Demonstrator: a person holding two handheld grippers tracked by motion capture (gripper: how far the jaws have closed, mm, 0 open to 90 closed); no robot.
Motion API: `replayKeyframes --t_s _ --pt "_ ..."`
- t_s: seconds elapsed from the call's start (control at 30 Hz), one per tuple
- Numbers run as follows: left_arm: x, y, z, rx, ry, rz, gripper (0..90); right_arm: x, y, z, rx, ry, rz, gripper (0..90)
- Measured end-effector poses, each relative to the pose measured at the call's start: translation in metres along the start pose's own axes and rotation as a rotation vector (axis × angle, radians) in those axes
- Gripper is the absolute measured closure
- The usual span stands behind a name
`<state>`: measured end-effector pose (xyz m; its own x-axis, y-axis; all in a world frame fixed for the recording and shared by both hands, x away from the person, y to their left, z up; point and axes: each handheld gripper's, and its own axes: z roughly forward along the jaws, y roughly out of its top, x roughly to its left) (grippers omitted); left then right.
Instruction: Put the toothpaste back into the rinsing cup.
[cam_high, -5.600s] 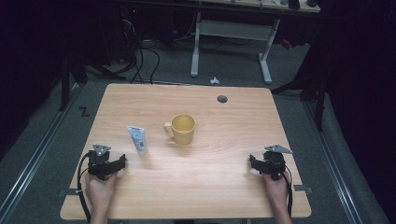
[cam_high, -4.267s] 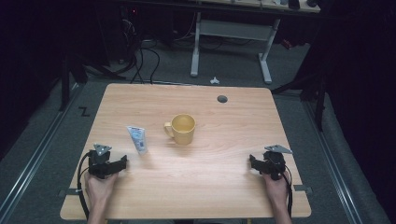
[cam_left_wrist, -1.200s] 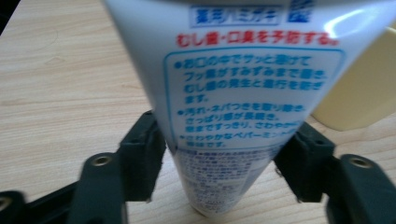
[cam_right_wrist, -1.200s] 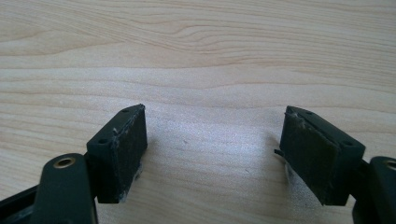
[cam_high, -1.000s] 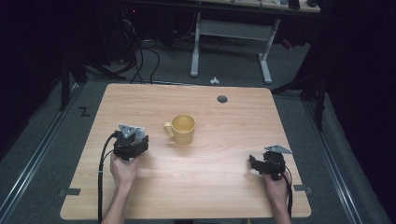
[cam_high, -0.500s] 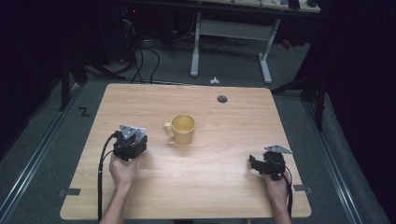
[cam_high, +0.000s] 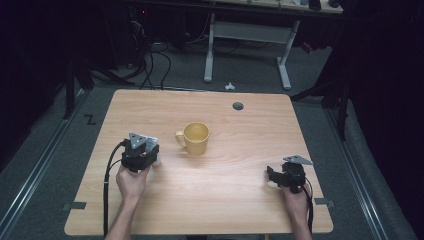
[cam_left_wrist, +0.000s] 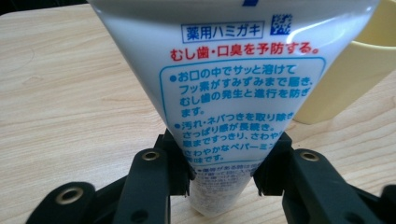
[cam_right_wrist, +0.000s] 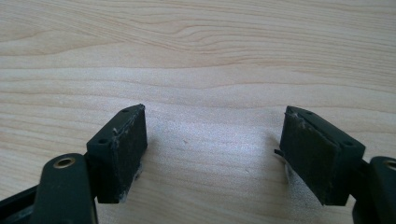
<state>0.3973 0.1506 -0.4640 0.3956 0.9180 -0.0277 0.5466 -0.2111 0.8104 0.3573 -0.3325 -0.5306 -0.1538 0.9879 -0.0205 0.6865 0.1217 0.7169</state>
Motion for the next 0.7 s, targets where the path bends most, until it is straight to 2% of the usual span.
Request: replayKeyframes --t_s 0.03,0.3,0.53,0.67,0.7 --pt "0.0 0.002 -0.002 0.0 -0.019 -0.004 64.4 0.0 0.0 0.0 0.0 0.0 0.0 23.3" --pt "0.001 0.009 -0.007 -0.006 -0.068 -0.005 65.2 0.0 0.0 0.0 0.0 0.0 0.0 23.3" --pt "0.001 0.015 -0.011 -0.001 -0.098 0.0 65.6 0.0 0.0 0.0 0.0 0.0 0.001 23.3" --pt "0.002 0.019 -0.013 -0.016 -0.115 0.002 65.7 0.0 0.0 0.0 0.0 0.0 0.001 23.3" --pt "0.002 0.019 -0.014 -0.01 -0.12 -0.007 65.8 0.0 0.0 0.0 0.0 0.0 0.001 23.3"
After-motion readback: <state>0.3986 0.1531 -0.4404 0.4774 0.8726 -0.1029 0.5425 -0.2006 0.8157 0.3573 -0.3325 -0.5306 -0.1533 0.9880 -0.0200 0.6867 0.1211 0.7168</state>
